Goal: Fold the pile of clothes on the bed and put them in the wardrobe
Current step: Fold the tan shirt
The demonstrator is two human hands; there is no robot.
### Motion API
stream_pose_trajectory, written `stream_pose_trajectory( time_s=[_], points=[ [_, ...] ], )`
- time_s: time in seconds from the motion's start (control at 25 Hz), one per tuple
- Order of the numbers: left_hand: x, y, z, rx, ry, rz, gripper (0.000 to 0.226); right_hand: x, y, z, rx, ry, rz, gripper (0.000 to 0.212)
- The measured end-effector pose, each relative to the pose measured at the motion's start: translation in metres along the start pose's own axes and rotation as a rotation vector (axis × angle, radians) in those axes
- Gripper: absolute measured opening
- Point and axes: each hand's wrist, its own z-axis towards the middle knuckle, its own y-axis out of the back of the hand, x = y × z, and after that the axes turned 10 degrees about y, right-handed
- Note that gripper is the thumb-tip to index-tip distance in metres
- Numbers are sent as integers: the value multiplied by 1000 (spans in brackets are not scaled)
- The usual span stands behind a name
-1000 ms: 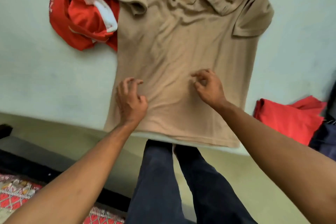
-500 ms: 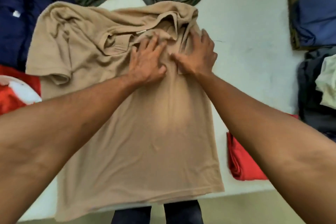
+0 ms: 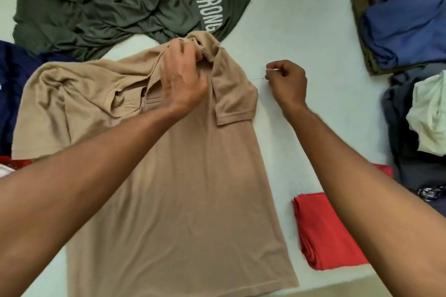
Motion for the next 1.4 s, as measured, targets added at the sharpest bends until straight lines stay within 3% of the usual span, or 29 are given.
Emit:
stream_pose_trajectory(
  time_s=[0.04,0.12,0.2,0.24,0.32,0.4,0.52,0.64,0.72,0.84,0.96,1.04,1.12,1.24,1.4],
  points=[
    [-3,-6,-1,137,-117,-17,36,-2,-3,-9,52,79,13,15],
    [-5,-19,2,379,-278,28,60,-9,-16,-37,180,365,-126,40],
    [-3,-26,12,445,-238,13,73,-22,-31,-65,360,565,-437,76],
    [-2,-26,16,440,-166,-9,72,-31,-36,-74,406,580,-562,86],
    [-7,-26,29,430,-82,12,58,-40,-40,-77,333,573,-617,75],
    [-19,-25,44,416,-86,17,43,-40,-39,-65,180,585,-518,41],
    [-44,-24,60,353,-22,-135,37,-23,-26,-25,-103,337,-179,16],
    [-65,-25,68,321,140,-342,34,1,3,21,-260,-76,233,25],
    [-71,-32,70,293,168,-368,35,11,17,41,-290,-174,318,28],
    [-66,-37,64,244,69,-230,52,16,21,51,-298,-179,347,30],
    [-54,-35,40,228,-256,-110,53,16,24,56,-326,-177,400,31],
    [-43,-42,20,304,-429,35,62,18,31,60,-324,-119,437,33],
    [-33,-53,5,460,-350,178,74,23,32,62,-274,-29,379,31],
    [-34,-65,6,508,-198,312,92,18,19,63,-103,3,252,17],
    [-53,-65,28,582,-124,308,111,-12,14,50,156,-78,138,62]
  ],
)
